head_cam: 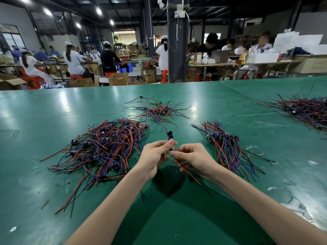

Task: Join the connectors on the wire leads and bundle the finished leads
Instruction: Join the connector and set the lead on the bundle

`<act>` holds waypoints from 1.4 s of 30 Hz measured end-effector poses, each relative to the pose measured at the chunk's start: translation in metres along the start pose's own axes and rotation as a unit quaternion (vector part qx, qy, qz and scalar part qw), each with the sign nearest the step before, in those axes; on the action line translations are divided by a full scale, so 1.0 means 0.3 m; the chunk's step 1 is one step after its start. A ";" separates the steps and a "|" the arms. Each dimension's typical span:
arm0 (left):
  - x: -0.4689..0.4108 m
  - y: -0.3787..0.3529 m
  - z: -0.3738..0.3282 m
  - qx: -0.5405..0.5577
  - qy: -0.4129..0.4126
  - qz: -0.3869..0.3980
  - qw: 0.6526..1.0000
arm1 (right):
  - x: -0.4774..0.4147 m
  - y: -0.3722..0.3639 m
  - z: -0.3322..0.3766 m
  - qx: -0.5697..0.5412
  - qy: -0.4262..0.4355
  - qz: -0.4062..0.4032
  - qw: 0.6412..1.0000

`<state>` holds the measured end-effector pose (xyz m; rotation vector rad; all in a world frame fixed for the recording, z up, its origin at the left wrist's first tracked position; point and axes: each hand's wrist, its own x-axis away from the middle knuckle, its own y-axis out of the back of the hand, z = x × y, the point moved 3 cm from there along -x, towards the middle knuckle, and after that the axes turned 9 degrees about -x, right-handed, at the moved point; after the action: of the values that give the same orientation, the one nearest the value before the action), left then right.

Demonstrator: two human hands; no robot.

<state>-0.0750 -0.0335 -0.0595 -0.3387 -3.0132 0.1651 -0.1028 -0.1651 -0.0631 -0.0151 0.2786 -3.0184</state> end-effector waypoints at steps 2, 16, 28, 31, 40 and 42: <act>-0.003 -0.005 0.004 0.002 -0.012 -0.007 1.000 | -0.001 0.002 0.004 0.010 0.003 0.004 1.000; -0.008 0.022 0.000 -0.059 -0.146 -0.157 0.975 | 0.019 -0.062 0.006 -0.005 -0.050 0.022 0.998; -0.023 0.012 0.026 -0.072 -0.129 -0.147 0.978 | 0.012 -0.069 -0.019 0.081 -0.082 0.053 0.992; -0.024 0.015 0.027 -0.061 -0.129 -0.145 0.979 | 0.001 -0.060 -0.024 0.167 -0.036 0.032 0.985; -0.034 0.034 0.019 -0.029 -0.120 -0.163 0.979 | -0.002 -0.058 -0.034 0.201 0.003 0.031 0.979; -0.037 0.039 0.017 -0.022 -0.119 -0.164 0.979 | 0.000 -0.054 -0.030 0.223 0.005 0.030 0.974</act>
<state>-0.0623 -0.0250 -0.0670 0.1920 -3.2532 0.1183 -0.1048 -0.1476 -0.0691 0.0457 -0.3929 -2.9464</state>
